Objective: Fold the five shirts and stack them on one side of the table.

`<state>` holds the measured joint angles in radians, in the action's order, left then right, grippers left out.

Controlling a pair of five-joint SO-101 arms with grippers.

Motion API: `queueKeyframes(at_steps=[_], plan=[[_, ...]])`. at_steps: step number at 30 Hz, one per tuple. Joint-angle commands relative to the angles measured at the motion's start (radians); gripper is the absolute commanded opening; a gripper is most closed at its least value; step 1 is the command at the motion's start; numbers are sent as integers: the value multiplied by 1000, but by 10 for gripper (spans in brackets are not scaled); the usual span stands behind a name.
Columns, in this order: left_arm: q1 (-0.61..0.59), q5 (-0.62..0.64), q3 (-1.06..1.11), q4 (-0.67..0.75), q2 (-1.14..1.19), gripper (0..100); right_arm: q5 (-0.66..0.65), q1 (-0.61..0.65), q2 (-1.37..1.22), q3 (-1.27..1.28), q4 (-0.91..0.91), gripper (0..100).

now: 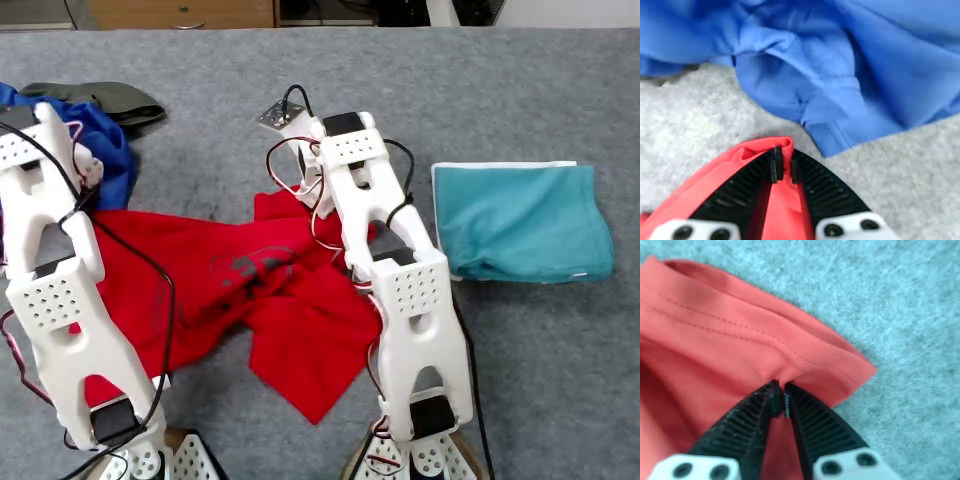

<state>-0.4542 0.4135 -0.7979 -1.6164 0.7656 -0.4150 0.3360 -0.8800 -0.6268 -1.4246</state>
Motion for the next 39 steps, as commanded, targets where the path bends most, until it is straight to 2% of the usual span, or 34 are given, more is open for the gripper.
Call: queueKeyframes(at_steps=[1, 7, 12, 17, 22, 30, 33, 35, 39], plan=[[5, 2, -118, -64, -7, 19, -5, -5, 35, 1, 25, 9], [5, 0, -114, -31, 2, 19, 28, -8, 35, -1, 26, 37], [5, -3, 18, 127, -1, 19, 54, -8, 61, -19, 0, 88], [-9, -6, 150, 261, -10, 19, 130, -31, 177, -64, -71, 90], [-40, -63, 259, 381, -8, 19, 135, -15, 271, -67, -84, 92], [-37, -66, 253, 388, -10, 19, 137, -5, 295, -67, -15, 256], [-37, -66, 252, 391, -10, 19, 140, -2, 240, -77, 74, 248], [-34, -66, 252, 391, -10, 19, 198, -7, 177, -110, 127, 238], [-29, -66, 252, 393, -10, 19, 258, -25, -2, -249, 127, 238]])
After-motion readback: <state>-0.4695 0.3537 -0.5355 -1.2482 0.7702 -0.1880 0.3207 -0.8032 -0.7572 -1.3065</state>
